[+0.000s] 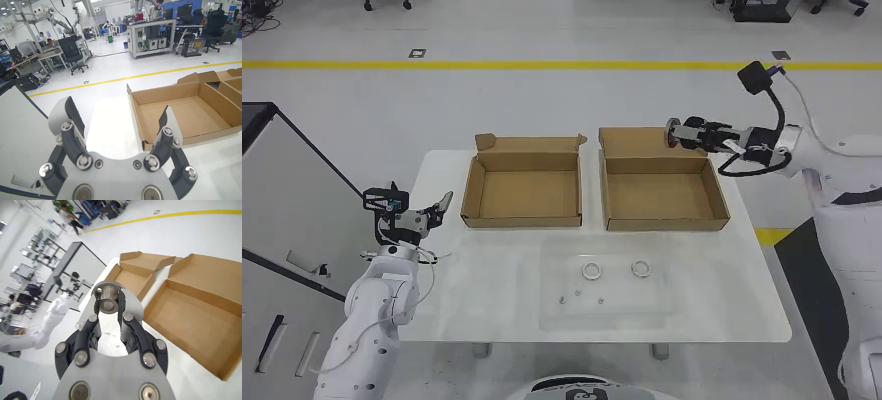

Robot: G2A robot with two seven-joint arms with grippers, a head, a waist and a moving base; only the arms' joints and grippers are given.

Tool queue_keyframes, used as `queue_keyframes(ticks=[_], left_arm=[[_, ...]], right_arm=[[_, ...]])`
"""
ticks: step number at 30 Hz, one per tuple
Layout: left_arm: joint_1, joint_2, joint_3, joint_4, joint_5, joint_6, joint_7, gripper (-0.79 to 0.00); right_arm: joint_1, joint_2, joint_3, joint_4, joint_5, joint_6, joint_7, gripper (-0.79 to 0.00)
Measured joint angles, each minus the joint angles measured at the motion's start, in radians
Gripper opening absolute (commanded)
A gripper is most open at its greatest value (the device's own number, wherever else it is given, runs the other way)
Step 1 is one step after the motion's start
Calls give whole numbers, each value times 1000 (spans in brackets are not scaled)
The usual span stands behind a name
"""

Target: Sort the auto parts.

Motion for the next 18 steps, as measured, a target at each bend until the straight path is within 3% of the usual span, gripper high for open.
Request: queue_keyframes(ticks=[7,18], left_arm=[[0,0,0,0,0,0,0,0],[0,0,0,0,0,0,0,0]], right_arm=[[126,-15,-159,128,-221,4,18,-785],[233,-35,-301,332,-363,-40,89,-785]])
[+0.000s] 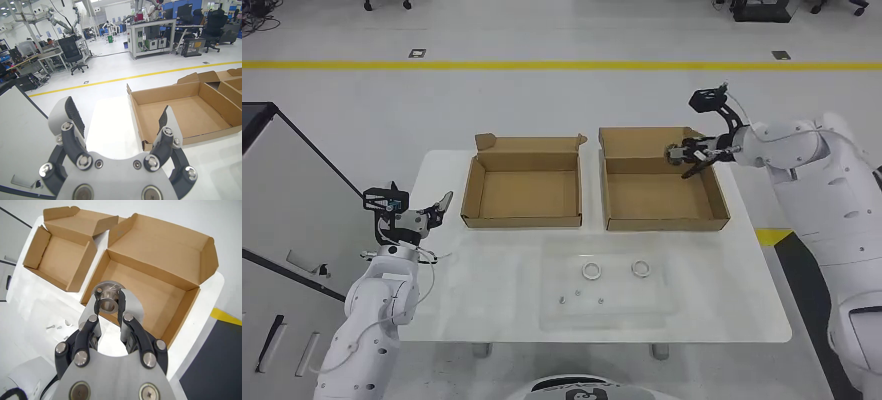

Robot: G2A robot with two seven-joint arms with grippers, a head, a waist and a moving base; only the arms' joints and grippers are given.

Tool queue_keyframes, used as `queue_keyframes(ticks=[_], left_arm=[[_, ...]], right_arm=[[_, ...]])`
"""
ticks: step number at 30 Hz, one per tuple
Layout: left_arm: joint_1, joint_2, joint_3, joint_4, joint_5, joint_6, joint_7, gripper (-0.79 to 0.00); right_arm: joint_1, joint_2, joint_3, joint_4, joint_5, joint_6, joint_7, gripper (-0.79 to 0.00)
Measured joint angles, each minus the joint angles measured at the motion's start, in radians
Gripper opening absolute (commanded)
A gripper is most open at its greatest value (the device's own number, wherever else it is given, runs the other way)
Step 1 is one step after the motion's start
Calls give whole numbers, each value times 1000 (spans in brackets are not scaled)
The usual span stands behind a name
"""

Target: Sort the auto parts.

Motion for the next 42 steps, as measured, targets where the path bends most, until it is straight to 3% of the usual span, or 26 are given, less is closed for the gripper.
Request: queue_keyframes(ticks=[12,42], left_arm=[[0,0,0,0,0,0,0,0],[0,0,0,0,0,0,0,0]], right_arm=[[40,-25,-97,190,-103,1,-43,-785],[55,-90,-237,413,-196,34,-109,-785]])
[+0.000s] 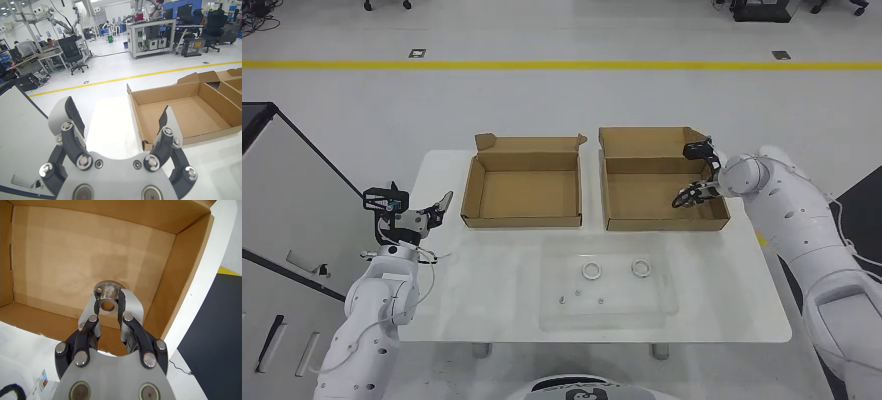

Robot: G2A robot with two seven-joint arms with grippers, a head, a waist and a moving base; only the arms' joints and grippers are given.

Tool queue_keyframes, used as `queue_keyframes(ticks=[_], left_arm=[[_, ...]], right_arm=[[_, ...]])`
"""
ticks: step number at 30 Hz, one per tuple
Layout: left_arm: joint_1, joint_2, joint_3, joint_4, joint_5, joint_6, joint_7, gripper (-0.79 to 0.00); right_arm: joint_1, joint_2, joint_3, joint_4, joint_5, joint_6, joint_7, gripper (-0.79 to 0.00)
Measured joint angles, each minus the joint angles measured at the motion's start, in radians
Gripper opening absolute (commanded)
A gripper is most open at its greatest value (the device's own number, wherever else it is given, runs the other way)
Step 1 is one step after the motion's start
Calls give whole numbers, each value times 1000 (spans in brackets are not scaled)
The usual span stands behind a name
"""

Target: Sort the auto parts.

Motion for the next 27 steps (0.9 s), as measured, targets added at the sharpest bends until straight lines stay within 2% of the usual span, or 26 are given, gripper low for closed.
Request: queue_keyframes(ticks=[17,20,23,27], left_arm=[[0,0,0,0,0,0,0,0],[0,0,0,0,0,0,0,0],[0,0,0,0,0,0,0,0],[0,0,0,0,0,0,0,0]], right_arm=[[28,-33,-34,93,-28,-5,-29,-779],[32,-39,-39,103,-29,-6,-33,-603],[35,-45,-42,109,-28,-7,-35,-533],[41,-50,-41,118,-27,-12,-40,-477]])
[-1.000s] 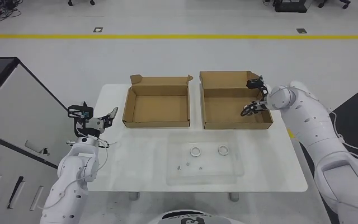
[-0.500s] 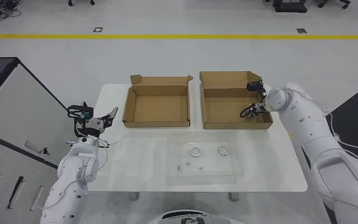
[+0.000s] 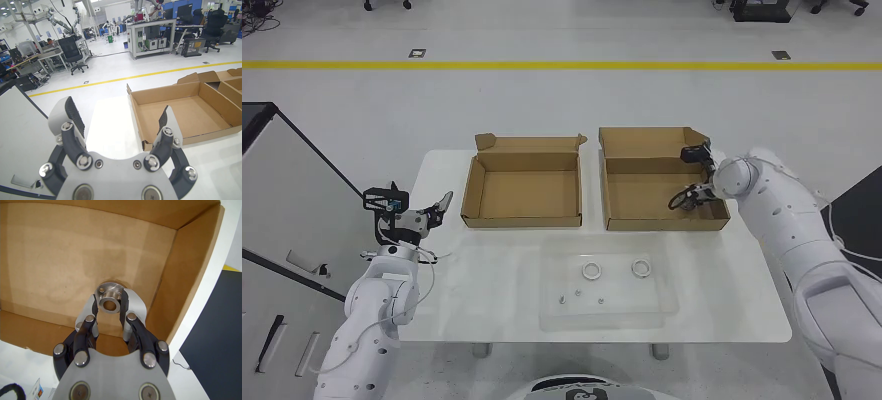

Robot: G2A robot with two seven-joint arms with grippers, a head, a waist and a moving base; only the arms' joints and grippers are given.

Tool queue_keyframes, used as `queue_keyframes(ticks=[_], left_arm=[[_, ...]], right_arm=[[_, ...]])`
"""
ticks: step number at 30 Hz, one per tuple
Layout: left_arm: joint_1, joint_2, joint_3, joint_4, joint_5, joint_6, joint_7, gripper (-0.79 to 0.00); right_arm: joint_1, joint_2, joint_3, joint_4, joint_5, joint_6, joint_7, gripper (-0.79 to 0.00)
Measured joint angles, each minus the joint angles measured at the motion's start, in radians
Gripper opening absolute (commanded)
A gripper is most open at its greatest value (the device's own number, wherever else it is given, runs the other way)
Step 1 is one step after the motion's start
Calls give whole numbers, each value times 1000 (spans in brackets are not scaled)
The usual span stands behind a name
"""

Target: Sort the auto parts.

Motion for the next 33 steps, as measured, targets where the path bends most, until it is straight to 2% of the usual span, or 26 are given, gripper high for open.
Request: queue_keyframes(ticks=[6,7,8,12,18,28,33], left_arm=[[0,0,0,0,0,0,0,0],[0,0,0,0,0,0,0,0],[0,0,0,0,0,0,0,0],[0,0,0,0,0,0,0,0],[0,0,0,0,0,0,0,0],[0,0,0,0,0,0,0,0],[0,0,0,0,0,0,0,0]], right_arm=[[6,-3,11,0,5,-17,-20,-403],[7,-1,17,-9,6,-26,-34,-225],[6,0,24,-17,5,-33,-47,0],[-2,16,62,-70,3,-73,-89,0],[-58,62,165,-257,6,-150,-81,0],[-322,151,423,-765,138,-258,98,0],[-436,177,523,-940,182,-283,149,0]])
